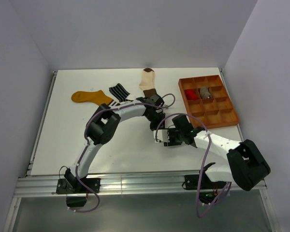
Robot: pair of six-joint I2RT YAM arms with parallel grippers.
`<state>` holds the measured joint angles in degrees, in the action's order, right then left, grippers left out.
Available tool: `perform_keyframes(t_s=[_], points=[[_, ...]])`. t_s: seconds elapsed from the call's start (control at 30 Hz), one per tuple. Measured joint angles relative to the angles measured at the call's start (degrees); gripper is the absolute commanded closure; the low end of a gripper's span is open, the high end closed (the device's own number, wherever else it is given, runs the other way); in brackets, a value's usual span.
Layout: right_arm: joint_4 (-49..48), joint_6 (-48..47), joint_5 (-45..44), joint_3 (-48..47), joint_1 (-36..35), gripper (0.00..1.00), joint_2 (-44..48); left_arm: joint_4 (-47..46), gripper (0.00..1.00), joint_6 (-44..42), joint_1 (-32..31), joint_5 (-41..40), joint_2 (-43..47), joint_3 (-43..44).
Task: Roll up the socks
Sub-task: Pick up the sock at the center of the board.
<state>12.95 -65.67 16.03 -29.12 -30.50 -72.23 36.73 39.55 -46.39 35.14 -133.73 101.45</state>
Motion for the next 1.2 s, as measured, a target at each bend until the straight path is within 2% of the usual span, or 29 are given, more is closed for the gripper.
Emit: perform_keyframes(t_s=[0.2, 0.33, 0.47, 0.6, 0.77, 0.9, 0.93, 1.2], points=[[4.17, 0.9, -0.09, -3.96, -0.11, 0.75, -3.5, 0.48, 0.86, -0.33, 1.27, 2.8, -1.11, 0.7], [7.23, 2.38, 0.5, -7.41, -0.11, 0.83, -6.4, -0.96, 0.79, 0.26, 2.69, 4.37, -0.92, -0.83], [9.07, 4.39, 1.92, -10.1, 0.26, 0.86, -8.72, -6.12, 0.73, 2.97, 5.01, 6.47, 1.03, -6.1], [9.94, 6.69, 3.3, -11.72, 0.98, 0.89, -10.1, -11.82, 0.72, 6.12, 7.78, 6.05, 4.26, -11.91], [10.8, 9.88, 5.22, -12.72, 2.82, 0.92, -10.84, -17.79, 0.73, 9.31, 11.41, 1.16, 9.07, -17.05], [13.53, 12.59, 7.85, -15.43, 5.35, 0.96, -12.41, -22.97, 0.73, 11.19, 13.7, -3.08, 16.35, -22.53], [14.34, 13.25, 8.55, -16.37, 6.25, 0.99, -12.85, -23.8, 0.73, 11.41, 14.16, -4.04, 18.6, -23.89], [20.24, 18.6, 16.41, -25.99, 15.65, 1.0, -15.58, -31.89, 0.73, 12.7, 15.3, -9.6, 31.85, -32.0]])
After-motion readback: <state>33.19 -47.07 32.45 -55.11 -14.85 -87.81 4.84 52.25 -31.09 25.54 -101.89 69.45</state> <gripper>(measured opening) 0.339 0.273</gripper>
